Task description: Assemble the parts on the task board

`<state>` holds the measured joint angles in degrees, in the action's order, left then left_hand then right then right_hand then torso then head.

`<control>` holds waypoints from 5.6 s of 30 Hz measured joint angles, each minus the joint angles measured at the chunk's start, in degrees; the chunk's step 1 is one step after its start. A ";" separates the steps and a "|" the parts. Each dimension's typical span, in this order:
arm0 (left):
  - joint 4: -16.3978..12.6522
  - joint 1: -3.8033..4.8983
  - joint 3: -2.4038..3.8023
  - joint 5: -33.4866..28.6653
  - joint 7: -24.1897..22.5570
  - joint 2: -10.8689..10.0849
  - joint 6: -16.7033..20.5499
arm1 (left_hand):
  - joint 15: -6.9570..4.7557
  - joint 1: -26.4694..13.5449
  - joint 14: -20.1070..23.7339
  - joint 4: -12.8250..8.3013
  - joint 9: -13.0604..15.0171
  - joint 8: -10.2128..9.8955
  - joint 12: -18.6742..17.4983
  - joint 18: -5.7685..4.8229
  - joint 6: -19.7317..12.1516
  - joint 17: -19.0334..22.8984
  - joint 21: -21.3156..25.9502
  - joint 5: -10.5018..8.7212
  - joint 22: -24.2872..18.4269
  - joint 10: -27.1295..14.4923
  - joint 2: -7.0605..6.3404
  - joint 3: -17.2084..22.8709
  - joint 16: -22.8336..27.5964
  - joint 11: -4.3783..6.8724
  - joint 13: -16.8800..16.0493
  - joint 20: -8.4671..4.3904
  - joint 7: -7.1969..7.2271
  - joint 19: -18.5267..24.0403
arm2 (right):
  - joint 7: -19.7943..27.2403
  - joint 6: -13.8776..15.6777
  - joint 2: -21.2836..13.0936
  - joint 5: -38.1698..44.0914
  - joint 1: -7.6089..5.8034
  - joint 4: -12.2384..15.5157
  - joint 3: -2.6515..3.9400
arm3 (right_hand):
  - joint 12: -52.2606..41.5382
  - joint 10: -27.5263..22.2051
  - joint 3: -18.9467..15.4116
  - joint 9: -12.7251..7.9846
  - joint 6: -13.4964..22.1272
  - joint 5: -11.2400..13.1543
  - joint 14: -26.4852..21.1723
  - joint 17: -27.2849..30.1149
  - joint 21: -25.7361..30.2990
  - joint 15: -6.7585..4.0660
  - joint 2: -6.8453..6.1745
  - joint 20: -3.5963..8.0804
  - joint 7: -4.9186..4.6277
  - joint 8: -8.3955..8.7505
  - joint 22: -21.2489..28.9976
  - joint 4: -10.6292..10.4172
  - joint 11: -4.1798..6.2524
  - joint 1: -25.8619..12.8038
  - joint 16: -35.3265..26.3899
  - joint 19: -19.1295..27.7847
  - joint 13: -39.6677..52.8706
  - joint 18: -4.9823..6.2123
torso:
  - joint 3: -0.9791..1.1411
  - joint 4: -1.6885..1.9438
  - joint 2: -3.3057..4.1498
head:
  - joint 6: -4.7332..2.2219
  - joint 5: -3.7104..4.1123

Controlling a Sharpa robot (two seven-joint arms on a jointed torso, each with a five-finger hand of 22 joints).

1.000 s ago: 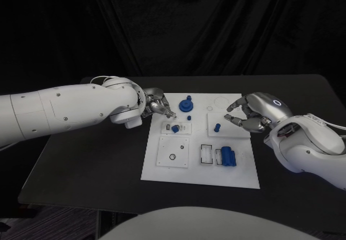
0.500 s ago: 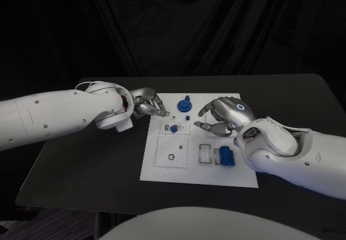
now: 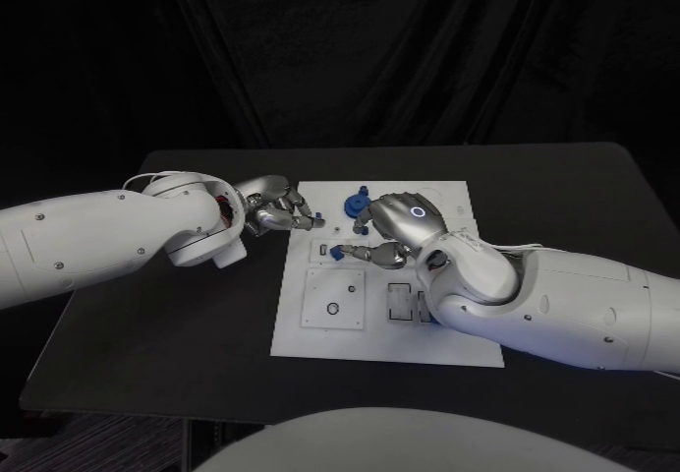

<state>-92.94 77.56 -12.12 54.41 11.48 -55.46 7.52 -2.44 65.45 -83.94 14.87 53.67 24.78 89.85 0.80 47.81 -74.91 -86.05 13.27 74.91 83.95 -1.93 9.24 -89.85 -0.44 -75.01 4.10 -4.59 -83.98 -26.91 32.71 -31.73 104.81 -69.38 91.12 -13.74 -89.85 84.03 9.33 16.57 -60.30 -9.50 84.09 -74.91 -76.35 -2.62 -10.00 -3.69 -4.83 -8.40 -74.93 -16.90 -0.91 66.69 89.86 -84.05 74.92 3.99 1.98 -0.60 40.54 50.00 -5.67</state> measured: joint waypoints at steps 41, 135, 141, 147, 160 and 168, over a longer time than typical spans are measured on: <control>0.53 -0.96 0.01 -3.28 -0.48 -0.31 -0.55 | -0.22 4.59 -0.22 1.41 -0.47 3.49 0.00 0.00 0.51 0.00 0.51 4.05 0.00 0.02 1.28 -1.41 0.00 0.41 0.00 -0.42 0.91 0.01 | -5.64 -5.21 6.62 8.42 3.44 -6.55 1.14 | 0.00 0.00 0.73 3.43 0.00 -10.04 0.00 0.00 -0.21 0.01 1.36 0.00 0.00 -0.26 0.02 0.39 -0.01 1.25 0.00 0.00 -0.02 0.01 | -1.20 0.68 0.87 | -0.01 0.88; 0.54 -2.78 0.02 -12.43 -10.59 0.43 -5.34 | 0.79 19.20 0.00 1.18 -26.68 1.30 0.00 2.29 1.94 0.00 10.66 25.96 0.00 0.02 1.66 -1.26 0.00 -0.82 -0.01 0.78 -1.37 2.25 | 5.95 9.85 4.39 3.30 4.14 -3.77 1.15 | 0.01 0.00 11.81 6.79 -0.60 -16.27 -0.01 0.00 -2.01 -0.81 -1.02 0.82 0.06 -0.72 -0.02 6.22 0.81 10.49 0.00 0.00 0.02 -0.88 | -1.29 0.74 0.80 | -0.01 0.21; 0.81 -2.87 0.04 -12.96 -10.52 0.51 -5.36 | 0.80 19.49 0.00 1.87 -26.68 1.95 0.00 2.29 1.70 0.00 10.66 25.95 0.00 0.07 1.55 -0.57 0.00 -0.46 -0.02 0.38 -1.15 1.85 | 5.89 9.33 4.15 3.30 4.16 -3.77 1.13 | 0.01 -0.01 11.69 9.86 3.76 -8.57 -0.08 0.00 -1.51 0.20 -1.03 0.22 -1.13 2.59 -0.01 5.01 -0.52 8.41 0.00 0.07 0.03 -0.88 | -1.36 0.79 0.83 | -0.01 0.35; 1.12 -3.04 0.01 -13.26 -10.22 0.83 -5.39 | 0.60 19.52 -0.20 2.27 -26.68 2.13 0.00 2.29 1.70 0.00 10.41 25.95 0.00 0.07 1.58 -0.16 0.00 -0.46 -0.01 0.38 -1.15 1.85 | 5.89 9.00 2.21 3.30 4.16 -2.53 1.16 | 0.01 0.00 7.91 6.67 10.47 -3.40 -0.10 0.00 -0.60 0.53 -1.60 -0.42 -2.23 4.70 -0.01 3.51 -0.85 7.33 0.00 0.01 0.02 -0.88 | -1.40 0.83 0.83 | -0.01 0.36; 1.64 -3.06 0.04 -13.18 -4.71 2.11 -5.34 | 0.39 18.90 0.00 3.60 -26.66 3.90 0.00 2.28 1.29 0.00 8.73 25.78 0.00 -0.09 0.96 1.17 0.00 -0.31 0.00 -0.11 -0.73 0.90 | 5.10 8.46 -9.93 3.27 -0.95 5.59 0.73 | 0.01 0.00 3.80 4.03 14.34 0.89 -0.10 0.00 1.02 0.53 -1.93 -0.62 -2.66 4.70 0.00 0.47 -0.84 7.66 0.00 0.21 0.01 -0.87 | -1.42 0.86 0.83 | -0.01 0.41; 2.36 -1.88 0.00 -11.42 2.55 4.83 -5.73 | 0.04 18.29 -0.09 3.83 -26.66 3.96 0.00 2.27 1.01 0.00 6.35 23.83 0.00 0.11 0.36 3.28 0.00 -0.10 0.00 -0.30 -0.46 0.27 | 4.24 7.65 -16.13 3.27 -4.78 10.88 -0.23 | 0.01 0.00 3.80 3.94 13.51 1.55 -0.10 0.00 1.36 0.53 -1.67 -0.82 -2.65 4.17 0.00 0.47 -0.84 7.93 0.00 0.41 0.01 -0.87 | -1.37 0.35 0.40 | -0.01 -0.61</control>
<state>-90.58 75.69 -12.13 42.99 14.03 -50.63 1.79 -2.40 83.74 -84.04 18.70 27.01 28.74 89.85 3.07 48.82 -74.91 -79.70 37.09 74.91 84.06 -1.58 12.52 -89.85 -0.54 -75.01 3.80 -5.05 -83.70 -22.67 40.36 -47.86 108.08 -74.16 102.00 -13.97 -89.84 84.03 13.13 20.51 -46.79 -7.95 83.99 -74.91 -75.00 -2.08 -11.66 -4.51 -7.49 -4.22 -74.93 -16.43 -1.75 74.61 89.86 -83.64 74.93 3.12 0.60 -0.26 40.94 49.99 -6.28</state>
